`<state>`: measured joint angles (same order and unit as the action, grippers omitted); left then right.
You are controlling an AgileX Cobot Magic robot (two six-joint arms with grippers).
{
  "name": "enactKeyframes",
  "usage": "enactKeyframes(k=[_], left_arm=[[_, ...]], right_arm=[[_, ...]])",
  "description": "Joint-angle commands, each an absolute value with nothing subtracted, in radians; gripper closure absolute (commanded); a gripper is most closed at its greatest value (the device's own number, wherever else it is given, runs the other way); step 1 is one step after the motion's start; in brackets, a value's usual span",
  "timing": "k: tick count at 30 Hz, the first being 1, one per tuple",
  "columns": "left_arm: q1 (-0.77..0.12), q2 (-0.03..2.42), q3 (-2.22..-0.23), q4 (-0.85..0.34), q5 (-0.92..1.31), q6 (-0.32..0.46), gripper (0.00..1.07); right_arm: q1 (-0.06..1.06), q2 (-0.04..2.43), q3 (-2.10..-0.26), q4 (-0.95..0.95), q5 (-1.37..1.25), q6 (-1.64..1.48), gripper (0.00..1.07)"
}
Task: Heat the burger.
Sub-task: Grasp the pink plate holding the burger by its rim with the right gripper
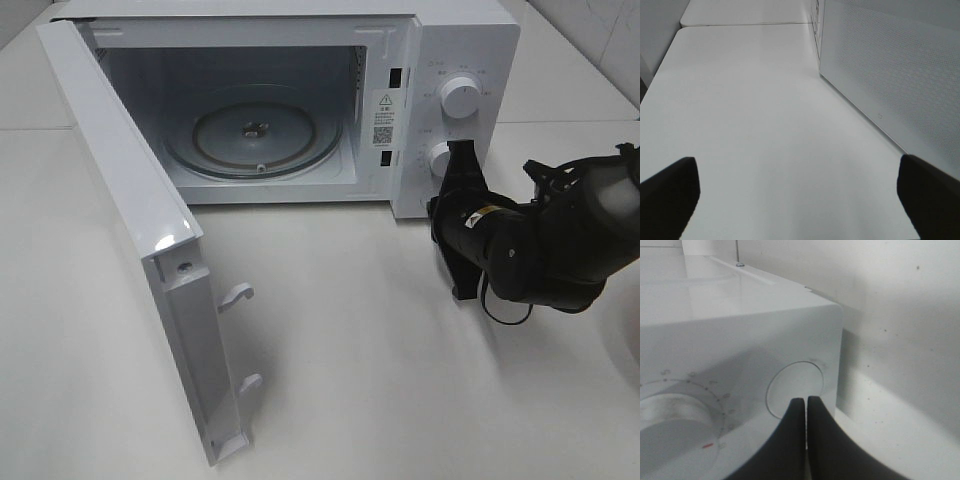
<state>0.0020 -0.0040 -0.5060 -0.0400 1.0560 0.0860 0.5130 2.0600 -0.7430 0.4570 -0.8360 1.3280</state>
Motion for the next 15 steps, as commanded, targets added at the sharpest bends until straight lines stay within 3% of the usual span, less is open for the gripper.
enactKeyframes(k=[1, 10, 15], left_arm=[[0.001, -0.021, -0.506, -0.049, 1.046, 0.087, 0.02], [0.001, -0.021, -0.506, -0.049, 1.046, 0.087, 0.02], [0.001, -0.021, -0.506, -0.049, 1.046, 0.087, 0.02]], right_arm=[[0.516, 2.035, -0.736, 0.444, -0.844, 1.328, 1.07], [0.516, 1.948, -0.648, 0.429, -0.812, 1.231, 1.07], [0.516, 1.827, -0.6, 0.429, -0.718, 0.903, 1.07]])
